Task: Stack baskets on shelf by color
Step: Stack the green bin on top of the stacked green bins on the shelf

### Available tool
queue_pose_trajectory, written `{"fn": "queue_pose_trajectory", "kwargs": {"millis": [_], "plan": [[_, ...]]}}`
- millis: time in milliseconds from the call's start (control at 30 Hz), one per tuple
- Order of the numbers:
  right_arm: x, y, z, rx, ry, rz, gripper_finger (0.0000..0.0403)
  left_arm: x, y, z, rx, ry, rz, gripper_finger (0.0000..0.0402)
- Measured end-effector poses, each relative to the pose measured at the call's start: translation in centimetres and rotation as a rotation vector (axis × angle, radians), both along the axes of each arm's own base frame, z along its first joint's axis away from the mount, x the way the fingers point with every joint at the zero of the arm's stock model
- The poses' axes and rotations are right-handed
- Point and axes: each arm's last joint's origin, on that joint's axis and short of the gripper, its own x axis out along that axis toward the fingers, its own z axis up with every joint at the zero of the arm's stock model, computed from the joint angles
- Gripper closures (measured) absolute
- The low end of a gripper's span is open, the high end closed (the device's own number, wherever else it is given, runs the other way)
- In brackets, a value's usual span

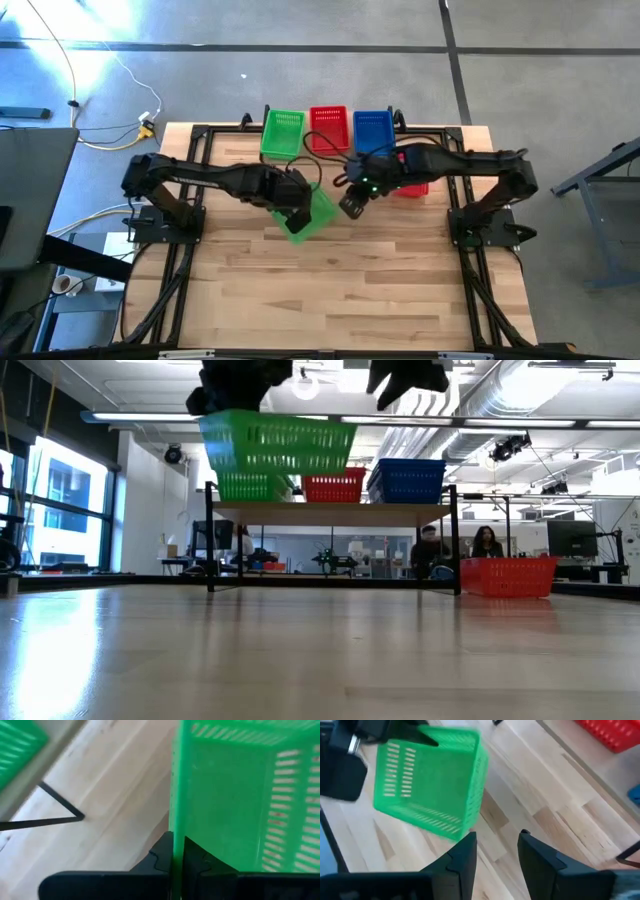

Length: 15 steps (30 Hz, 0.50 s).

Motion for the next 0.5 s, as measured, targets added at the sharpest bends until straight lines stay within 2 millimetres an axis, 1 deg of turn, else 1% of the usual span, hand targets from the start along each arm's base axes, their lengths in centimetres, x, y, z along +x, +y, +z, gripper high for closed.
{"fn": "queue_pose_trajectory", "kwargs": {"millis": [100,267,500], "plan": [[-0.7,-0.1,0.7,-0.008,-0.025,-0.03,0.0274,-0.9,0.9,1.3,0.004,-0.042,0.023,0.0401],[-1.4,-0.2,1.5,-0.045,-0.052,-0.051,0.0274,-3.2,2.9,3.8,0.01,-0.125,0.061,0.0401],[-1.8,-1.0,1.6,-0.069,-0.037,-0.059,0.0274,-6.5,4.9,6.9,0.02,-0.253,0.14,0.0401]]}}
